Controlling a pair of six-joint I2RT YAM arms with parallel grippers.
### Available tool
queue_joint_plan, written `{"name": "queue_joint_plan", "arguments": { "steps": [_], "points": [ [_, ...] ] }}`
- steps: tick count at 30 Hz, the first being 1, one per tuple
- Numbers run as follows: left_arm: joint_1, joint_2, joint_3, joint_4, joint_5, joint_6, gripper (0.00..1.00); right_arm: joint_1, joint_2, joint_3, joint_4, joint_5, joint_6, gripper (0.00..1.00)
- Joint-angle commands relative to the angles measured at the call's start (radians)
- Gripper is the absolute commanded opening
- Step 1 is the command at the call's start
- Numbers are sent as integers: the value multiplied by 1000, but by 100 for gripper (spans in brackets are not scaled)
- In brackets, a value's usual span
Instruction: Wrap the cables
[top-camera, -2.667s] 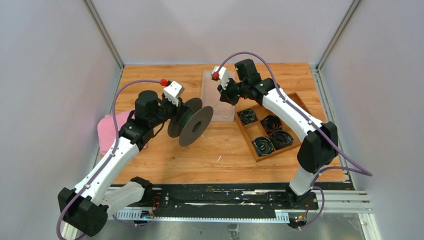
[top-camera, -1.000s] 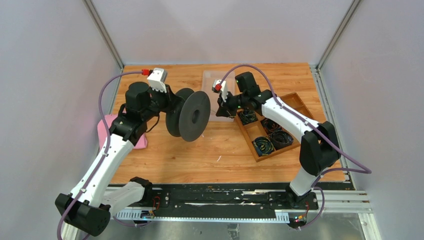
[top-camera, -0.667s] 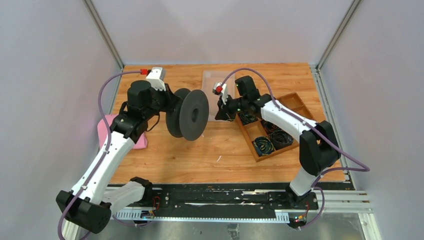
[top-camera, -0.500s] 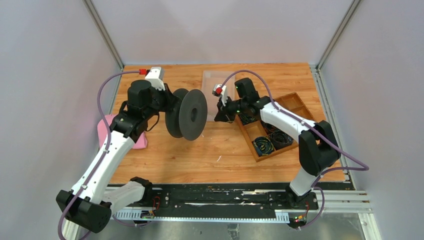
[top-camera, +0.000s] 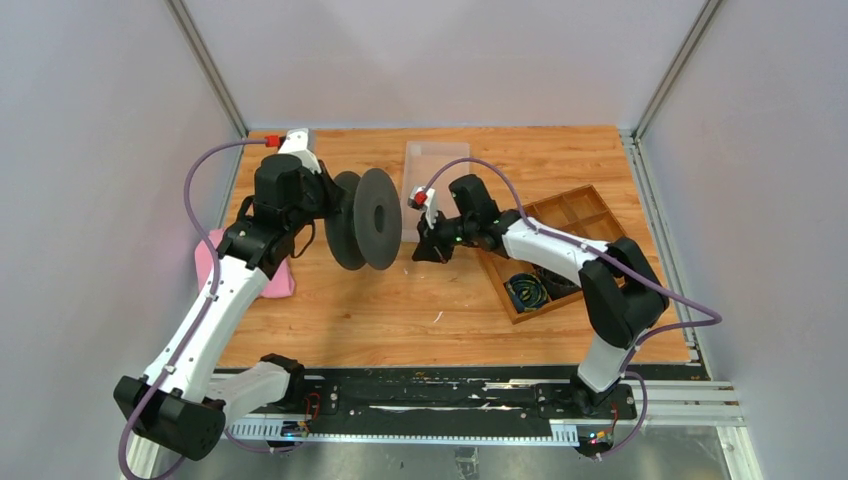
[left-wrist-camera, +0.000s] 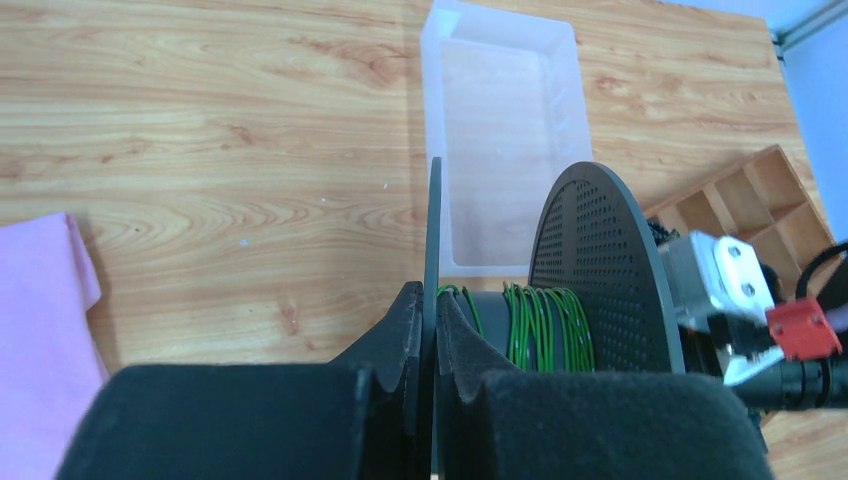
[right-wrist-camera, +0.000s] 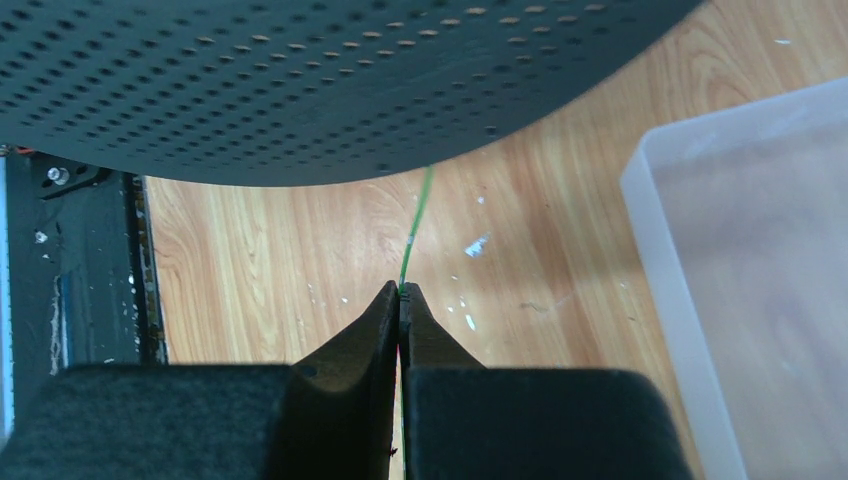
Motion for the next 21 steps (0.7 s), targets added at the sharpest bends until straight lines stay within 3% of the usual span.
{"name": "queue_joint_plan", "arguments": {
  "steps": [1, 21],
  "points": [
    [25, 1, 74, 108, -187, -20, 0, 67, 16, -29, -21, 23, 63, 1],
    [26, 36, 21, 148, -334, -68, 0, 307, 69, 118, -99, -11, 120, 1]
  ]
}}
